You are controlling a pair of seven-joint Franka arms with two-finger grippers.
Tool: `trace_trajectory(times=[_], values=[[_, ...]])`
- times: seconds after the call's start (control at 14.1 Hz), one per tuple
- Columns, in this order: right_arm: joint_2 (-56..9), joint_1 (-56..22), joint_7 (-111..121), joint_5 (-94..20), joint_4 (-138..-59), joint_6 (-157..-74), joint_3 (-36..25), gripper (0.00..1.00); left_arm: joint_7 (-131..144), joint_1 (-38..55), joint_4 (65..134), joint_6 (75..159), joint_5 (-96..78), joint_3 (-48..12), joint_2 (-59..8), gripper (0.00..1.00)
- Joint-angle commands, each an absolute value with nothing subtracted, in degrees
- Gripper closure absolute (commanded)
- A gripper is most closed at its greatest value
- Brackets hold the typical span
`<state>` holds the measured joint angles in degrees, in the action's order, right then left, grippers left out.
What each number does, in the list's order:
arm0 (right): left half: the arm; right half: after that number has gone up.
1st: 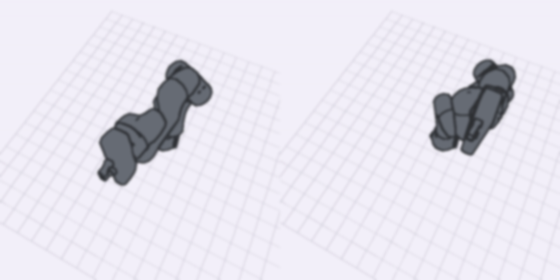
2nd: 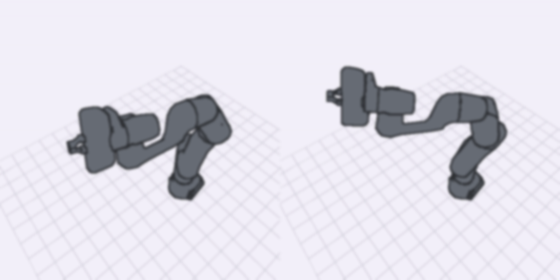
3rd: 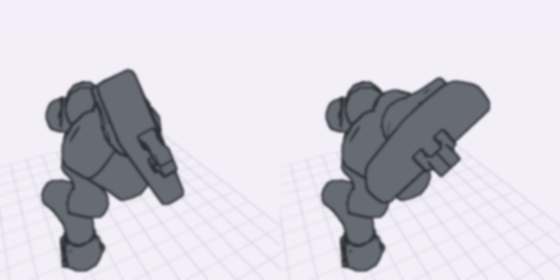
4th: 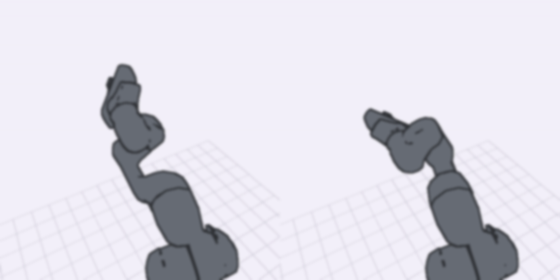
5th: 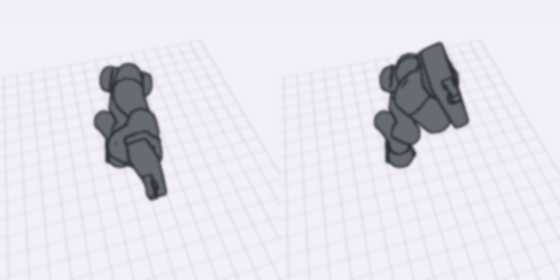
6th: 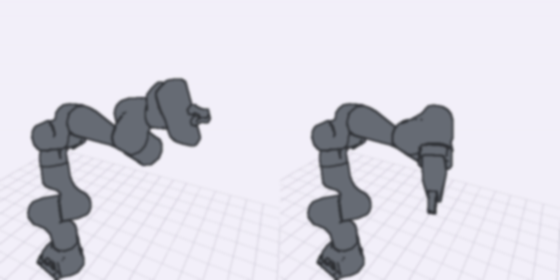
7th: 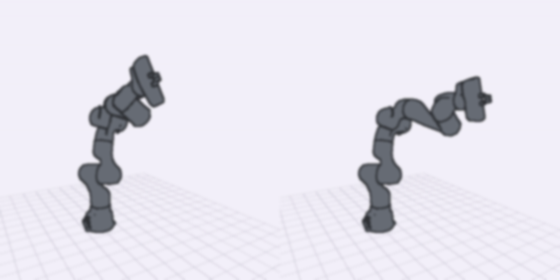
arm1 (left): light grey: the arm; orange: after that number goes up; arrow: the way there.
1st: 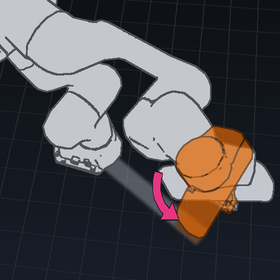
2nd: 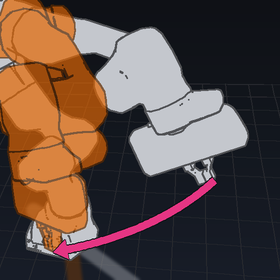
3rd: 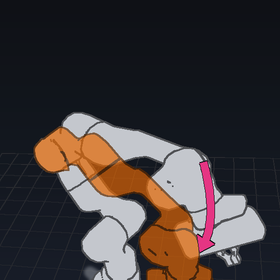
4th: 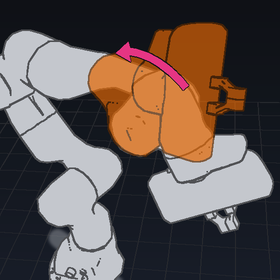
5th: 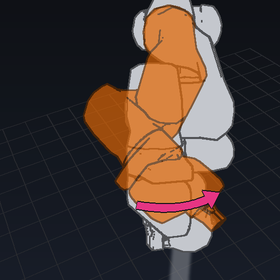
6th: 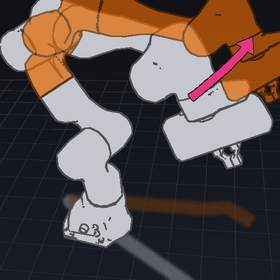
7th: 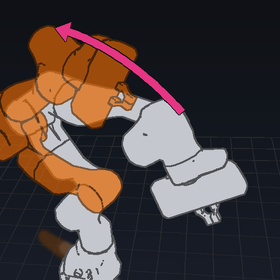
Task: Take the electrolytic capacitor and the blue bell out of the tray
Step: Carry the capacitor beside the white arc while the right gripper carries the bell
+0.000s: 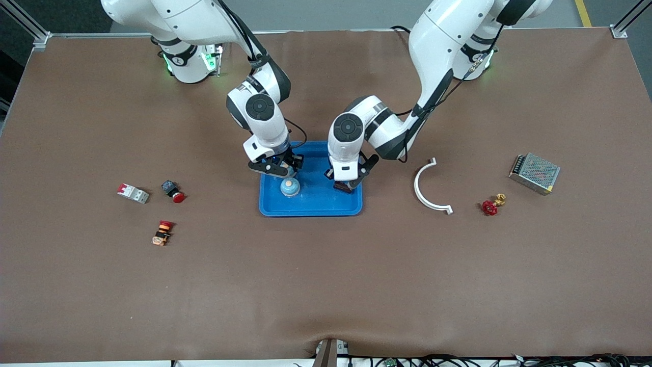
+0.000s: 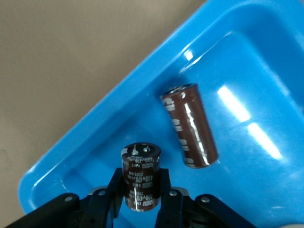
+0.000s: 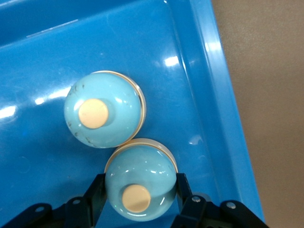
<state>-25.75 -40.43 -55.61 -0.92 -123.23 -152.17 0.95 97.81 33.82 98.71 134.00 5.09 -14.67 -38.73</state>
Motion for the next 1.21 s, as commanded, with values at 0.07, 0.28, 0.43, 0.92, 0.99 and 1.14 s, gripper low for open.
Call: trace_trajectory(times=[0.07, 0.28, 0.43, 0.92, 0.99, 1.14], values=[[-22.6, -39.7, -54.1, -0.3, -116.1, -135.8, 1.1, 1.00, 96.3, 32.2, 99.1, 125.3, 7.9, -14.0, -29.1, 1.00], [-19.0, -34.3, -40.0, -0.3, -106.4, -113.9, 1.1, 1.00, 86.1, 26.9, 99.4, 117.1, 8.0, -14.2, -22.6, 1.00], [-15.6, -28.3, -26.0, -0.3, -106.6, -111.3, 1.0, 1.00, 78.8, 22.7, 100.5, 113.2, 7.9, -14.3, -20.0, 1.00], [-15.9, -5.1, 17.9, 4.1, -106.3, -116.3, 1.0, 1.00, 59.9, 9.9, 116.7, 117.6, 8.0, -14.6, -12.7, 1.00], [-17.1, -2.7, 23.1, 4.5, -106.1, -118.5, 1.0, 1.00, 59.6, 9.6, 119.9, 121.2, 8.3, -14.6, -12.7, 1.00], [-20.5, 2.3, 33.1, 4.5, -104.7, -123.9, 1.0, 1.00, 58.1, 6.9, 123.6, 127.0, 11.1, -14.6, -13.4, 1.00]])
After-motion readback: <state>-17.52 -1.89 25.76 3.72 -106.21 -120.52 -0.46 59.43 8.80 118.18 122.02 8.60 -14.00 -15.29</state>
